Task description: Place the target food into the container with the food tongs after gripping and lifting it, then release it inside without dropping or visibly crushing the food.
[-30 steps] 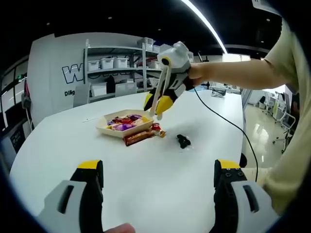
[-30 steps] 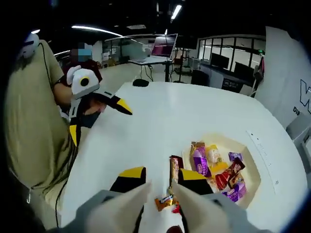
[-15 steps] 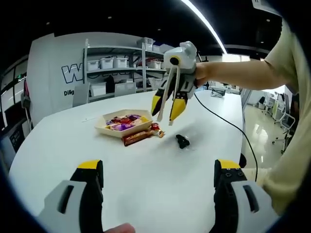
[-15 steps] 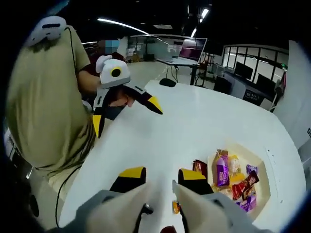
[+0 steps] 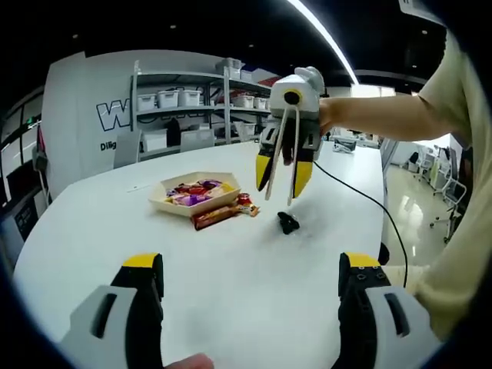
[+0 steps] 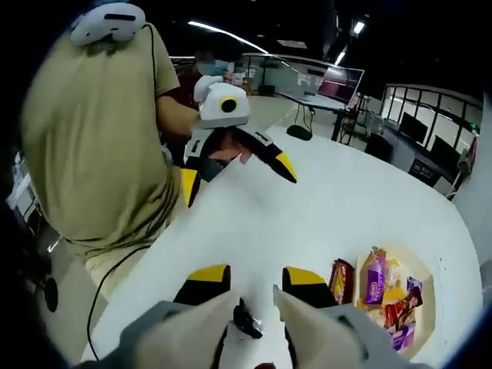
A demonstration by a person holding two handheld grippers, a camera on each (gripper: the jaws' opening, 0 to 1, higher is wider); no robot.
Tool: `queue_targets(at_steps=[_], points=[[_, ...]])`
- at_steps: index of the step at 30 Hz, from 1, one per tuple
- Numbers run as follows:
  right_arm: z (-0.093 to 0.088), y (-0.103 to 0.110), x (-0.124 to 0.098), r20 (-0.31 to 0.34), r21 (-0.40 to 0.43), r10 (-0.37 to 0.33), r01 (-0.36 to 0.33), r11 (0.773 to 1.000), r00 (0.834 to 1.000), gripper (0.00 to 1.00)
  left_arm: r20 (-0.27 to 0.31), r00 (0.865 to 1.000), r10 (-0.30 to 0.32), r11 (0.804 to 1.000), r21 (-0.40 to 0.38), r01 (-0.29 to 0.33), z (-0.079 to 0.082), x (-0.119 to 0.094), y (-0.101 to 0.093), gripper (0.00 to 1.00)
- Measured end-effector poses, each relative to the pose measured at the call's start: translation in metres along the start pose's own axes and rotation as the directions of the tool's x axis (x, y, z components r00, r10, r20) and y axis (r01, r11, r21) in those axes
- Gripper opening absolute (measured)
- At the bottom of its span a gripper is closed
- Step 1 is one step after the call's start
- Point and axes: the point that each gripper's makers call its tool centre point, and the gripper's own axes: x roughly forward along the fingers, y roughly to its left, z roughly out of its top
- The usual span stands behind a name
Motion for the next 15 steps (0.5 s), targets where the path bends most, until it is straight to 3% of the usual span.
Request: queue_targets(at_steps=[15], points=[[-0.018, 0.022, 0.008, -0.052, -0.074, 0.092, -0.096, 0.993, 0.994, 0.22, -0.011, 1.0, -0.005, 1.0, 0.001, 0.005, -0.001, 0.004, -0.003, 0.92]])
